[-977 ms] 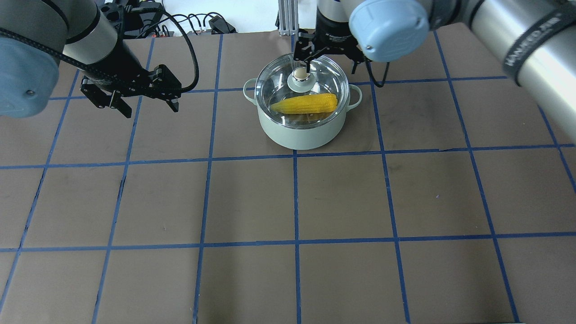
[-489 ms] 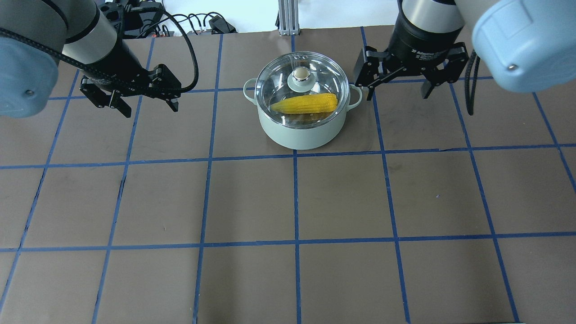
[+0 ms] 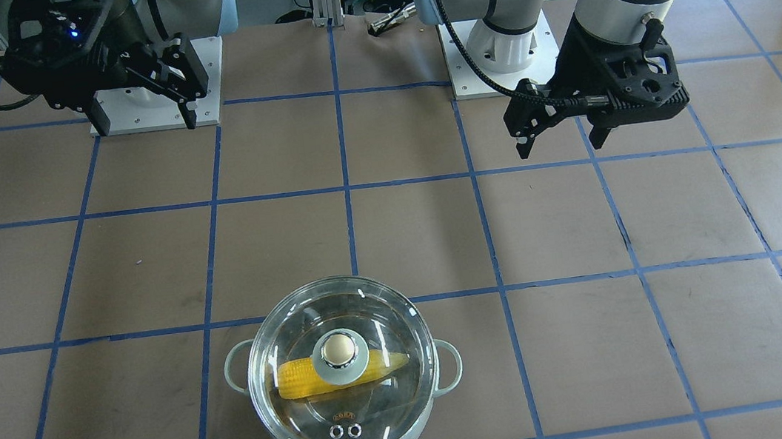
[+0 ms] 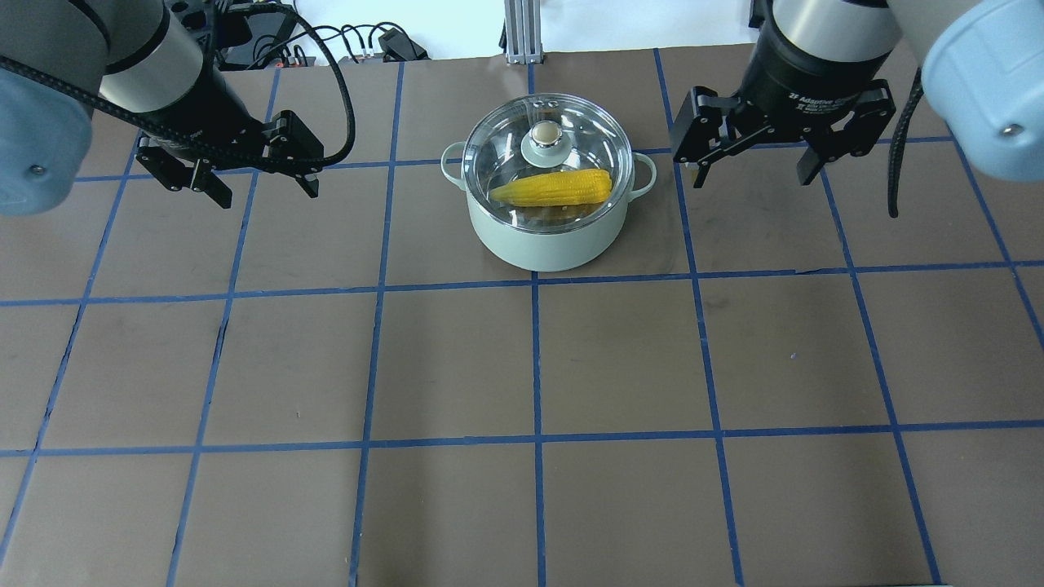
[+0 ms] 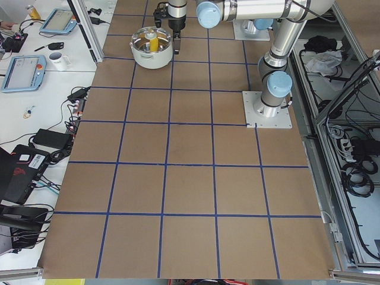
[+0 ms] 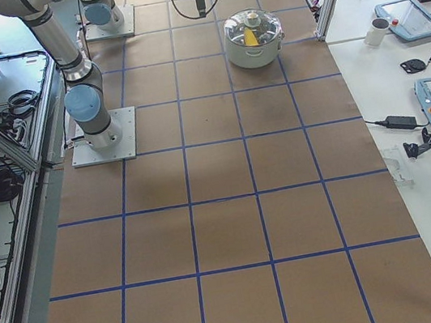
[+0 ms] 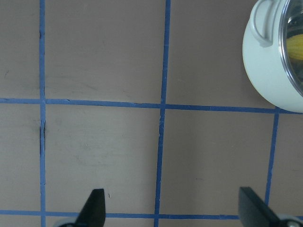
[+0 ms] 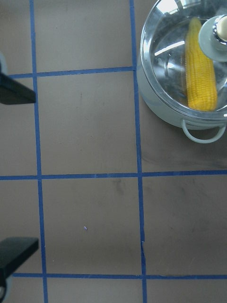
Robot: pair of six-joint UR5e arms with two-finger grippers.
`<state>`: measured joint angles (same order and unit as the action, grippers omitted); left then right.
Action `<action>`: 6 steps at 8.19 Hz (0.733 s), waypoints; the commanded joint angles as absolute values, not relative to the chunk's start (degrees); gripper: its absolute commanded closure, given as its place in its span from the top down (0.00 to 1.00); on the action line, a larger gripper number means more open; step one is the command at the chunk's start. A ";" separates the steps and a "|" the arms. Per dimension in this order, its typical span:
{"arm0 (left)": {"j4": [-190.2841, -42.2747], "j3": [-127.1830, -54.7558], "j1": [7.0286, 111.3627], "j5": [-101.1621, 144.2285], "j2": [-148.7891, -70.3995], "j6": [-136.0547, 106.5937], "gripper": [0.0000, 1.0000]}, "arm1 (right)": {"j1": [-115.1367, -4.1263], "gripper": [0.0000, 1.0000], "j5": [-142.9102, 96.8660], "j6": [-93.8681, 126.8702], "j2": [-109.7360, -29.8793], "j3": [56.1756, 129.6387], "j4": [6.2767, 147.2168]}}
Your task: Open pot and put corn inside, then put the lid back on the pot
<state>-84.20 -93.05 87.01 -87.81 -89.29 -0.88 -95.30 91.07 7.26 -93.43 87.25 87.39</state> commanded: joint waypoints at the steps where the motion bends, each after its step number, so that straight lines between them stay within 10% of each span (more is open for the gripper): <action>1: -84.20 -92.81 87.01 -87.98 -88.77 -1.23 1.00 | -90.62 1.00 90.09 5.02 -93.69 87.19 88.24; 6: -84.37 -93.25 86.75 -88.07 -88.86 -1.23 1.00 | -90.70 1.00 90.09 4.31 -93.60 87.28 87.98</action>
